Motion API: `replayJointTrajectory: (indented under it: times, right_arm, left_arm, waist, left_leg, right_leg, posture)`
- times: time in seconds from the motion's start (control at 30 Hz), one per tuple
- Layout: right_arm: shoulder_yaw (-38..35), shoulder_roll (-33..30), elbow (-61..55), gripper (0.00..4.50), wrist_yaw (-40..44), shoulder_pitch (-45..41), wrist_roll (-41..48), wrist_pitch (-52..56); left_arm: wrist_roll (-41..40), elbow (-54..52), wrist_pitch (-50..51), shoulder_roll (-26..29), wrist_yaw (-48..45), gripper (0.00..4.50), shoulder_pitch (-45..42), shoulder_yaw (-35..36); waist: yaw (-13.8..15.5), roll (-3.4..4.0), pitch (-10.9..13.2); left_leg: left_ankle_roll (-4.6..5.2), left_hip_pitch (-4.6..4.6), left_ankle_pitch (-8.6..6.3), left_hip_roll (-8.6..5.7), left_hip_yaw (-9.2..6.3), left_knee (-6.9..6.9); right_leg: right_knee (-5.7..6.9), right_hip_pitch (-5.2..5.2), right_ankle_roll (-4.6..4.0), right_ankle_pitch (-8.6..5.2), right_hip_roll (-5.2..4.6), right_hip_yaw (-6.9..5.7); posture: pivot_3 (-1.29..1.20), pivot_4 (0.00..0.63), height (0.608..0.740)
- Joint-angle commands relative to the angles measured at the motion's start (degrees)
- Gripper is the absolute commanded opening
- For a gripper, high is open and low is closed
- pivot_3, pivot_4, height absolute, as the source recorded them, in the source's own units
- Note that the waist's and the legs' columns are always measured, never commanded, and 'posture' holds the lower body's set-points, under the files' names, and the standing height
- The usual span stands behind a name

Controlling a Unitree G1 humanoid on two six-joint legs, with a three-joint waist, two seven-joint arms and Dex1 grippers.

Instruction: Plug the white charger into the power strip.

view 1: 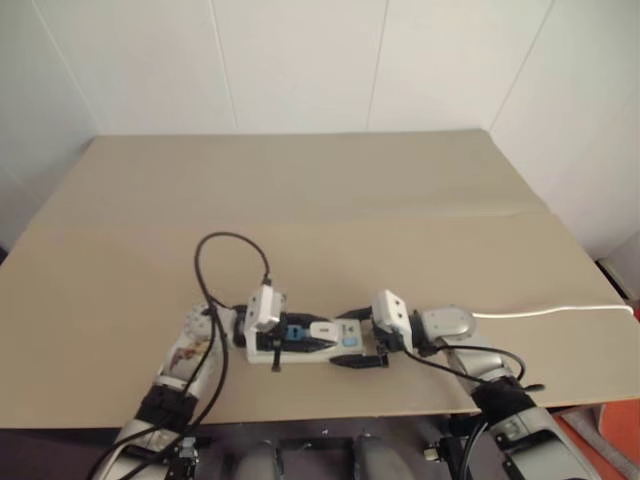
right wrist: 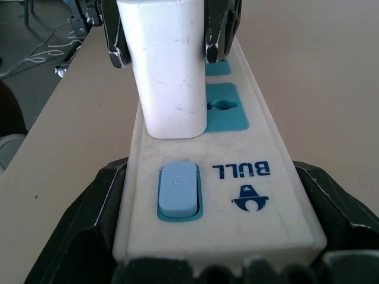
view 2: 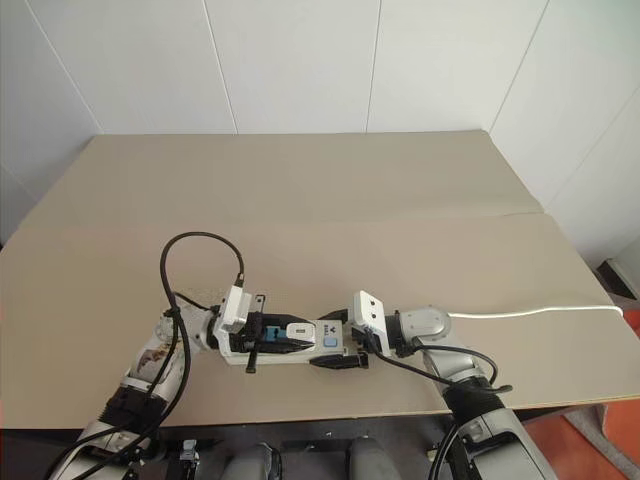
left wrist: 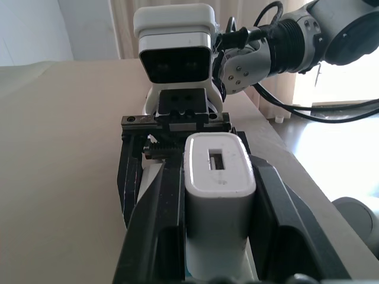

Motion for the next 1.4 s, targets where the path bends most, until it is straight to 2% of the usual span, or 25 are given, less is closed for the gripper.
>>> replayJointTrajectory:
  times: [0.03,0.27,0.53,0.6,0.87,1.07,1.27,1.37,1.4]
  right_arm:
    - [0.4,-1.8,0.3,3.45,0.6,1.3,-1.4,1.9]
    - [0.4,-2.0,0.3,3.45,0.7,1.1,-1.3,2.3]
    - [0.6,-1.5,1.1,3.45,0.6,0.5,-1.5,1.8]
    - [0.7,-1.3,1.4,3.45,0.5,0.3,-1.5,1.6]
    - [0.7,-0.9,2.2,3.45,0.7,-0.2,-1.6,1.3]
    - [0.7,-0.8,2.4,3.45,0.7,-0.3,-1.8,1.2]
    - [-0.3,-0.7,1.4,3.45,-0.1,-0.2,-0.7,2.6]
    - [-1.6,-3.4,-2.2,4.45,-0.7,0.8,-0.6,3.6]
    - [-2.3,-4.5,-3.9,4.48,-1.1,1.4,-0.4,3.9]
  left_arm:
    - [5.9,7.3,-2.6,3.9,-1.1,1.02,2.2,-1.3]
    - [5.0,7.7,-2.1,3.6,1.3,1.02,2.0,-1.4]
    - [1.2,-2.8,10.1,5.8,3.2,1.02,2.0,-1.0]
    - [1.2,-4.1,10.3,6.2,3.2,1.74,2.8,-1.1]
    - [1.6,-4.2,9.3,6.3,3.4,4.18,3.6,-0.6]
    - [0.1,-6.0,10.5,7.2,3.1,4.18,3.9,0.7]
    - [-6.7,-12.3,17.0,18.3,-3.1,4.18,1.9,8.1]
    - [-9.5,-13.2,19.0,23.4,-5.7,4.22,0.1,12.3]
    - [-10.2,-13.4,19.6,24.5,-5.9,4.22,-0.1,13.5]
  waist:
    - [0.0,0.06,-0.1]
    - [0.1,0.23,-0.3]
    - [-0.1,0.23,-0.3]
    - [-0.5,0.23,-0.3]
    - [-0.4,0.27,-0.3]
    - [-0.4,0.27,-0.3]
    - [-0.7,0.24,-0.2]
    - [-0.3,0.2,-0.1]
    - [0.0,0.21,-0.1]
  left_leg:
    - [0.0,0.01,0.0,0.0,0.0,-0.01]
    - [0.0,0.19,0.0,-0.01,0.03,-0.1]
    - [0.0,0.2,0.0,0.0,0.02,-0.14]
    - [0.0,0.18,0.0,0.0,0.02,-0.2]
    - [0.0,0.19,0.0,0.0,0.04,-0.33]
    - [0.0,0.18,0.0,0.0,0.04,-0.33]
    - [0.0,-0.04,0.0,0.04,0.01,-0.35]
    - [0.0,-0.12,0.0,0.04,0.01,-0.35]
    - [0.0,-0.17,0.0,0.04,0.0,-0.35]
  right_leg:
    - [-0.02,0.02,0.0,0.0,0.0,0.0]
    - [-0.04,0.13,0.02,-0.01,0.01,0.03]
    - [-0.07,0.14,0.1,-0.06,0.02,0.04]
    - [-0.13,0.12,0.1,-0.06,0.03,0.04]
    - [-0.26,0.13,0.03,-0.02,0.0,0.05]
    - [-0.27,0.12,0.04,-0.02,0.0,0.05]
    - [-0.26,-0.1,0.03,-0.02,0.03,0.02]
    - [-0.37,-0.1,0.03,-0.02,0.0,-0.04]
    - [-0.43,-0.11,0.03,-0.02,-0.03,-0.08]
  posture:
    - [0.0,0.15,0.74]
    - [0.0,0.15,0.74]
    - [0.0,0.15,0.74]
    - [0.0,0.15,0.74]
    - [0.0,0.15,0.74]
    - [0.0,0.15,0.74]
    - [0.0,0.15,0.74]
    - [0.0,0.15,0.74]
    - [0.0,0.15,0.74]
